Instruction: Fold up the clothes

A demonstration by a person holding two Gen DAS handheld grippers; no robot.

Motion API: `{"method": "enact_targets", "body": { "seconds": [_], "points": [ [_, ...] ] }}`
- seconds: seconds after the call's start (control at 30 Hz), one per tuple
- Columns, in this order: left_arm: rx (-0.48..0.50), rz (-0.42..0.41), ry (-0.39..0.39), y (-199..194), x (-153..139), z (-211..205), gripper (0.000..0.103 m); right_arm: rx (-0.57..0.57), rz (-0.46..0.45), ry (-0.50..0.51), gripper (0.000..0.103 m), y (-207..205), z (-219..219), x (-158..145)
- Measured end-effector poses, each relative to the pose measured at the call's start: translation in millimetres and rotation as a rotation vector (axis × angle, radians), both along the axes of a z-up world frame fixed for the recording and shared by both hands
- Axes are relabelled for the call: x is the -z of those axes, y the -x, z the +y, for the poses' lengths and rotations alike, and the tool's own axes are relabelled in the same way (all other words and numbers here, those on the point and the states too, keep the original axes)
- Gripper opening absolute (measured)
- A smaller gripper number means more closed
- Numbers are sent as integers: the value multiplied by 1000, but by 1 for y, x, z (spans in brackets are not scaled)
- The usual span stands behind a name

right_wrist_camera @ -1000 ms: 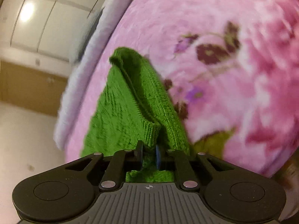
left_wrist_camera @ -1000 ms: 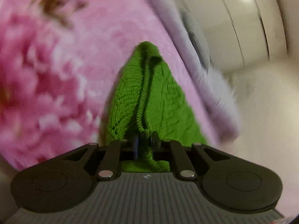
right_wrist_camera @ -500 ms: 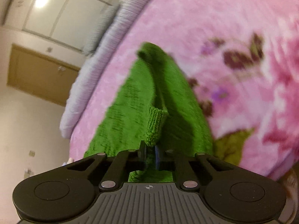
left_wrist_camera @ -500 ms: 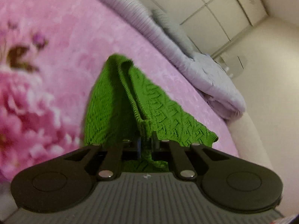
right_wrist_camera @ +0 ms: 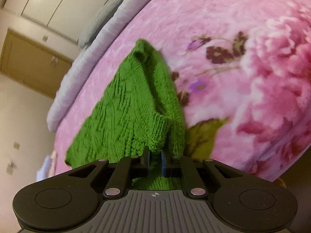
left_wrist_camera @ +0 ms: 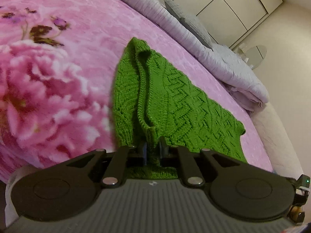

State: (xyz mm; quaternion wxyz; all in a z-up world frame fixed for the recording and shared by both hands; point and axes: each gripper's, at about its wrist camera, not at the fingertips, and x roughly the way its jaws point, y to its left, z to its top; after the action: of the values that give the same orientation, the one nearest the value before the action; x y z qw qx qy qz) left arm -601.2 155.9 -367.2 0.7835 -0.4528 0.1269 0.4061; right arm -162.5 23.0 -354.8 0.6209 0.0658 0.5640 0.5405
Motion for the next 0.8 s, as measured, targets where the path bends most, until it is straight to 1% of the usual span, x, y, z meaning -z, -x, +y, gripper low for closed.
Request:
{"method": "enact_targets", "body": {
  "seconds": [0.07,0.2,0.23,0.4,0.43,0.47,0.53,0.6,0.63,0.67,0.73,0.77,0.8],
  "points": [
    [-8,41,-18,3,-10,0,12,-40,-97,4,10,8,-1,-10],
    [-21,171,-106,10,-45,-8,10,-104,-312,-10,12,28,-11,-37],
    [-13,187,-126,8,-51,-9,10,-118,-368,-17,12,35,-13,-44],
    [88,189,-213,-16,-72,-11,10,-200,-669,-71,12,69,-10,-70],
    [114,197,-221,-26,-71,-11,10,-223,-677,-92,12,72,-4,-70],
    [140,210,-221,-37,-66,-10,10,-243,-666,-112,12,74,0,-68],
    [174,238,-211,-51,-53,-11,12,-259,-644,-109,12,75,8,-56],
    [194,304,-172,-56,-33,-11,11,-274,-653,-70,12,76,13,-36],
    [195,311,-166,-55,-27,-12,11,-298,-647,-23,11,76,15,-25],
    [191,295,-160,-50,-26,-12,9,-320,-642,15,11,75,16,-15],
    [192,273,-119,-40,-32,-8,5,-349,-636,9,11,72,10,-13],
    [196,265,-103,-36,-38,-3,5,-360,-616,28,11,69,12,-18],
    [199,263,-106,-33,-45,1,5,-368,-595,43,11,65,13,-24]
  ]
}}
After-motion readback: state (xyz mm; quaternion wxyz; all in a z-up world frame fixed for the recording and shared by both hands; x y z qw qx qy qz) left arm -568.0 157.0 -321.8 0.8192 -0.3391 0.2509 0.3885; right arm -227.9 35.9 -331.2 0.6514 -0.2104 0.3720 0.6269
